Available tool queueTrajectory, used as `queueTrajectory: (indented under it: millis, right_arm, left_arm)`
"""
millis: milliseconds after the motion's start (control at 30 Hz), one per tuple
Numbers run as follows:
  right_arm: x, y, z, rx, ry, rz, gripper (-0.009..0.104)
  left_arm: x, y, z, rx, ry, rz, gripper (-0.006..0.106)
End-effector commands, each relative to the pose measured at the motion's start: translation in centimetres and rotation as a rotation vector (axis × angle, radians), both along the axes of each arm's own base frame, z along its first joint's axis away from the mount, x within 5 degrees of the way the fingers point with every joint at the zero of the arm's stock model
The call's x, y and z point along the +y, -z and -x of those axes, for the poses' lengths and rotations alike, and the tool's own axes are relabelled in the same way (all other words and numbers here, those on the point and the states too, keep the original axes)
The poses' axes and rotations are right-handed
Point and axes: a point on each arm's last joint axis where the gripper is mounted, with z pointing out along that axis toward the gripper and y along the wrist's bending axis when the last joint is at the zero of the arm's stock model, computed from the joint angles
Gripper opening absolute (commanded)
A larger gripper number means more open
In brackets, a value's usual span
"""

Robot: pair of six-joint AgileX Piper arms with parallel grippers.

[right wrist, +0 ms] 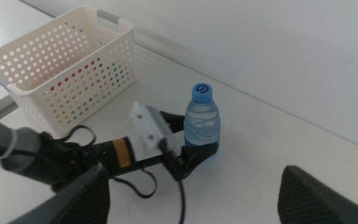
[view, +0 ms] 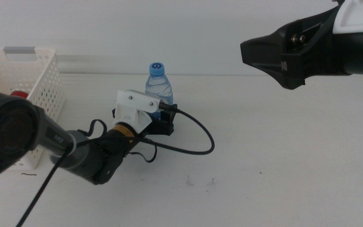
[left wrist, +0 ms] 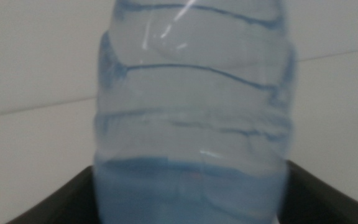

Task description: Use arms to grab the bottles and put them into the dustbin to the left of the table.

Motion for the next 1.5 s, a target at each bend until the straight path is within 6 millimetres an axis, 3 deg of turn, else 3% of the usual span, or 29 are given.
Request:
queueTrajectory:
  millis: [0, 233, 300, 400, 467, 600, 633, 800, 900, 1033, 1100, 1133, 1200, 1333, 1400, 1467]
  right_arm:
    - [-0.2, -0.2, 0.1, -0.013, 0.001, -0.002, 0.086]
    - [-0.2, -0.2, 0.1, -0.013, 0.001, -0.002, 0.086]
    - [-0.2, -0.2, 0.1, -0.013, 0.001, -0.002, 0.086]
    - [-0.2, -0.2, 0.1, -0.013, 0.001, -0.002, 0.086]
    - [-0.2, -0.2, 0.1, -0.013, 0.001, -0.002, 0.086]
    - [-0.2, -0.2, 0.1, -0.013, 0.001, -0.002, 0.086]
    - [-0.2, -0.2, 0.1, -0.013, 0.001, -0.002, 0.086]
    - [-0.2, -0.2, 0.1, -0.013, 0.001, -0.002, 0.086]
    - [-0.2, -0.2, 0.1, -0.013, 0.001, -0.002, 0.086]
    - [-0.2, -0.2, 0.1, -0.013, 0.001, -0.002, 0.086]
    - [-0.2, -0.2, 0.1, -0.013, 0.001, -0.002, 0.086]
    - [-0.2, -0.2, 0.1, -0.013, 0.001, -0.002, 0.086]
    - [-0.2, -0.2, 0.1, -0.013, 0.001, -0.002, 0.086]
    - [-0.2, -0.2, 0.1, -0.013, 0.001, -0.002, 0.086]
    - [-0.2, -0.2, 0.1, -0.013, 0.001, -0.002, 0.086]
    - [-0.2, -0.2, 0.1, -0.013, 0.001, -0.002, 0.086]
  left_arm:
    - [-0.3, 0.3, -1.2, 0.000, -0.011, 0.014, 0.094]
    - [-1.3, 0.8, -3.5, 0.008, 0.009, -0.016, 0.094]
    - [-1.3, 0.5, -3.9, -0.002, -0.008, -0.003, 0.089]
    - [-1.2, -0.2, -3.9, -0.008, -0.024, 0.009, 0.070]
    - [-1.1, -1.2, -3.5, -0.008, -0.017, 0.001, 0.046]
    - [-0.3, -5.4, -0.9, -0.023, 0.001, -0.014, 0.002]
    - [0.0, -6.9, 0.1, -0.012, 0.012, -0.028, -0.002]
    - [1.9, -13.5, 4.0, 0.205, -0.043, -0.096, -0.002]
    - [3.4, -17.9, 5.9, 0.213, -0.099, -0.112, -0.002]
    - [9.8, -25.1, 7.1, 0.343, -0.308, -0.275, -0.002]
    - [13.8, -27.9, 7.0, 0.442, -0.340, -0.352, -0.002]
    - [15.4, -29.8, 6.8, 0.447, -0.334, -0.338, -0.002]
    - [18.1, -31.9, 6.5, 0.468, -0.320, -0.327, -0.002]
    - [23.8, -33.5, 5.4, 0.551, -0.377, -0.268, -0.002]
    - [25.6, -32.8, 4.7, 0.618, -0.372, -0.258, -0.002]
    - [26.8, -30.8, 3.4, 0.701, -0.343, -0.251, -0.002]
